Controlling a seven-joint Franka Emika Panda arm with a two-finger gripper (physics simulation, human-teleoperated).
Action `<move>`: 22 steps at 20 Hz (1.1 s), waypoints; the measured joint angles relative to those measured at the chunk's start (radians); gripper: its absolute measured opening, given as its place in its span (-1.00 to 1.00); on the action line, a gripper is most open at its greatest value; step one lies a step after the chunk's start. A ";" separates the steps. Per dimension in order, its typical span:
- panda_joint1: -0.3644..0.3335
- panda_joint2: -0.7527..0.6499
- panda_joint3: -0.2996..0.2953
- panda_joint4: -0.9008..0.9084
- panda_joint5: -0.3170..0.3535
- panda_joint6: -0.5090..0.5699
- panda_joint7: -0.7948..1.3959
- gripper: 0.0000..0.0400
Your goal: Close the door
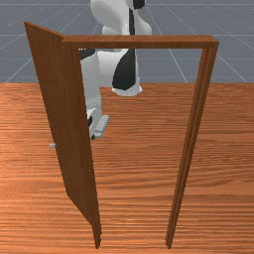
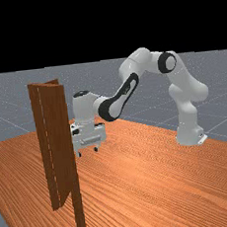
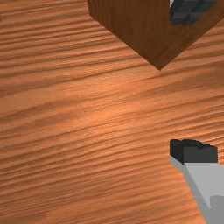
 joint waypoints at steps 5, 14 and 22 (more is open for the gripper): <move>-0.014 0.015 0.012 0.038 -0.005 -0.050 -0.068 0.99; -0.017 -0.006 0.040 -0.005 -0.016 -0.006 -0.162 1.00; 0.037 -0.114 -0.021 -0.191 0.011 0.058 0.127 1.00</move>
